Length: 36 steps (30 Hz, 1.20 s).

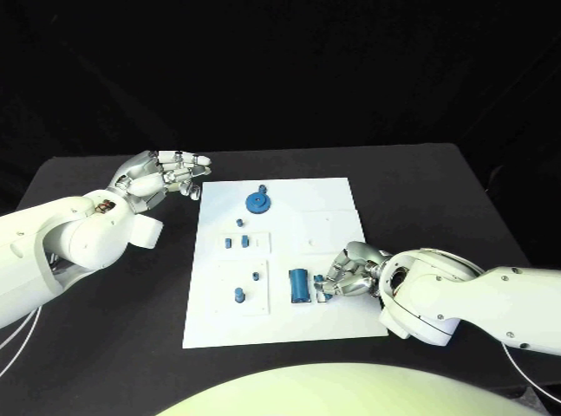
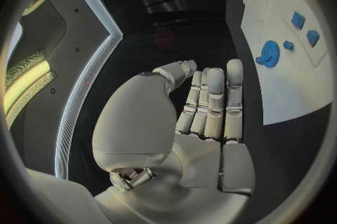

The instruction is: Assemble the parts on the task board

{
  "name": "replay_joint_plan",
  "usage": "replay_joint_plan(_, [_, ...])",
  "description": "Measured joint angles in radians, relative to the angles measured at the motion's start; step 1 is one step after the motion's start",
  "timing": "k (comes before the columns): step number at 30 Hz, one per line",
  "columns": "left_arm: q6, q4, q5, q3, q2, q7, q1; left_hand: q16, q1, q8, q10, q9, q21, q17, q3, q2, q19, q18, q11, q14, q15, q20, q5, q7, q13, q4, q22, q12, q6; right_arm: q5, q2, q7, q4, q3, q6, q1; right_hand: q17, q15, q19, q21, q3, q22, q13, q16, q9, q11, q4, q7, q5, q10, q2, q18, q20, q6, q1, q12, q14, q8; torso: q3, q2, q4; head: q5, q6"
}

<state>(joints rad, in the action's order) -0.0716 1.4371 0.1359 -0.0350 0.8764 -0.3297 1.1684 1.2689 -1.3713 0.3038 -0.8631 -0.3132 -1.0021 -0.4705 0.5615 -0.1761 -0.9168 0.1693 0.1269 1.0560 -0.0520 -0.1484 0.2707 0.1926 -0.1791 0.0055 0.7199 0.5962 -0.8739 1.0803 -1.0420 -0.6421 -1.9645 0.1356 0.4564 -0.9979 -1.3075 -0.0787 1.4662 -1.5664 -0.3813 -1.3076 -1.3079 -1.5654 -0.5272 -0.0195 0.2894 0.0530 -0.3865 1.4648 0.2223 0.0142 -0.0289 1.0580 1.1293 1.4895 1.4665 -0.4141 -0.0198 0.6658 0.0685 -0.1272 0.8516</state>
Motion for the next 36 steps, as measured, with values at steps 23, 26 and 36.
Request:
replay_joint_plan(23, [0.0,-0.001,0.0,0.0,0.003,0.002,0.0,0.0,0.004,0.0,0.0,0.0,0.0,0.0,0.0,0.004,0.0,0.0,0.0,0.0,0.0,0.0,0.0,0.0,0.001,0.0,-0.001,0.0,0.0,0.027,-0.027,0.006,-0.029,0.0,-0.007,0.0,0.0,0.0,0.0,0.0,0.07,0.0,0.0,0.0,0.001,0.0,0.004,0.0,0.044,0.0,-0.005,0.0,0.0,0.0,-0.049,0.0,0.0,0.0,0.0006,0.0,-0.0011,0.005,0.0])
replay_joint_plan(26, [0.0,-0.001,0.0,0.0,0.003,0.002,0.0,0.0,0.004,0.0,0.0,0.0,0.0,0.0,0.0,0.004,0.0,0.0,0.0,0.0,0.0,0.0,0.0,0.0,0.001,0.0,-0.001,0.0,0.0,0.031,-0.032,0.007,-0.032,0.0,-0.007,0.0,0.0,0.0,0.0,0.0,0.081,0.0,0.0,0.0,0.001,0.0,0.004,0.0,0.044,0.0,-0.009,0.0,0.0,0.0,-0.062,0.0,0.0,0.0,0.0006,0.0,-0.0009,0.005,0.0])
replay_joint_plan(36, [0.0,-0.001,0.0,0.0,0.003,0.002,0.0,0.0,0.004,0.004,0.0,0.0,0.0,0.0,0.0,0.004,0.0,0.0,0.0,0.0,0.0,0.0,0.0,0.0,0.001,0.0,-0.001,0.0,0.0,0.036,-0.038,0.01,-0.036,0.0,-0.02,0.0,0.0,0.0,0.0,0.0,0.104,0.0,0.0,0.0,0.001,0.0,-0.002,0.0,0.007,0.0,-0.015,0.0,0.0,0.0,-0.067,0.0,0.0,0.0,0.0,0.0,-0.0005,0.005,0.0])
